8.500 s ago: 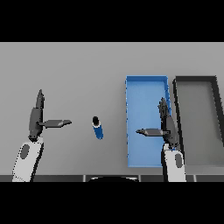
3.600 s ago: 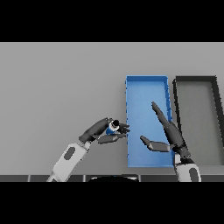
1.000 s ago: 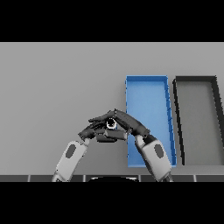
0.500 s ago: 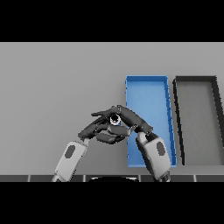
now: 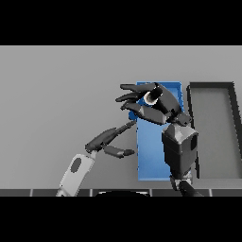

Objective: Pick up the blue pipe and place it into the blue bin.

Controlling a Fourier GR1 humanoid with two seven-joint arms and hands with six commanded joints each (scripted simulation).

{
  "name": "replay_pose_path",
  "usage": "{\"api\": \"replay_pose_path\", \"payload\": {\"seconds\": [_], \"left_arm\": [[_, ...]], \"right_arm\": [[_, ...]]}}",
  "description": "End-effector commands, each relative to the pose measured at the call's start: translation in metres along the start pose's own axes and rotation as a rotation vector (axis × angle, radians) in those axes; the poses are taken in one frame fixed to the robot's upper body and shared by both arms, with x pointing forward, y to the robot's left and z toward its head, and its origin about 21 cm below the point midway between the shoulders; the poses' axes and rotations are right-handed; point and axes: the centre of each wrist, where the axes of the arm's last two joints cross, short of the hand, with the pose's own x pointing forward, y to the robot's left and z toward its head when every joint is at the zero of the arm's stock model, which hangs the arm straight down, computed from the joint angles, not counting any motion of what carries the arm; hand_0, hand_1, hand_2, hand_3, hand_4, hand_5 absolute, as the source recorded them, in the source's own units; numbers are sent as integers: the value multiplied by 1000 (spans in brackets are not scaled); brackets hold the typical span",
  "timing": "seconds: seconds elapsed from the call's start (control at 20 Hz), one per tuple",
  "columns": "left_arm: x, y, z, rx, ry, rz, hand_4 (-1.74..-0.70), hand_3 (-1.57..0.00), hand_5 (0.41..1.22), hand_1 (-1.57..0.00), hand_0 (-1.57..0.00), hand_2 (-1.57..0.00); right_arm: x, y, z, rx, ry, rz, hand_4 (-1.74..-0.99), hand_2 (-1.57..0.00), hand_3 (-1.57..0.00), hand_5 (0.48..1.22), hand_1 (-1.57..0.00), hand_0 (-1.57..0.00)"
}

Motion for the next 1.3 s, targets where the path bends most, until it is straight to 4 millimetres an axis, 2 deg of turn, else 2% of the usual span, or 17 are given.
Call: {"api": "replay_pose_path", "payload": {"seconds": [0.0, 0.1, 0.25, 0.4, 0.55, 0.75, 0.9, 1.25], "left_arm": [[2, 0, 1, 2, -12, -6, -949, 0, 471, -1, -1, -1], [3, 5, 1, 12, -8, -17, -946, 0, 466, 0, 0, 0], [4, 5, 5, 19, 0, -7, -950, 1, 470, 0, 0, 0], [3, 3, 7, 22, 5, -2, -950, 1, 474, 1, 1, 1], [3, 8, 6, 31, 6, -9, -944, 1, 467, 1, 1, 1], [5, 7, 4, 34, -7, -20, -939, 1, 460, 1, 1, 1], [1, 10, 11, 45, -16, -30, -929, 1, 462, 1, 1, 1], [1, 8, 9, 57, -15, -46, -925, 1, 474, 1, 1, 1]], "right_arm": [[7, -10, 0, -43, -13, 7, -1497, -1571, -1571, 1221, -1571, -1571], [17, -27, 0, -119, -18, 59, -1498, -1571, -1571, 1221, -1571, -1571], [16, -58, 9, -240, 29, 122, -1498, -1571, -1571, 1221, -1571, -1571], [5, -81, 25, -368, 123, 138, -1499, -1571, -1571, 1221, -1571, -1571], [-13, -94, 47, -450, 236, 143, -1499, -1571, -1571, 1221, -1571, -1571], [-44, -98, 78, -557, 378, 142, -1500, -1571, -1571, 1221, -1571, -1571], [-72, -97, 101, -627, 499, 122, -1500, -1571, -1571, 1221, -1571, -1571], [-130, -86, 138, -775, 739, 17, -1498, -1571, -1571, 1221, -1571, -1571]]}}
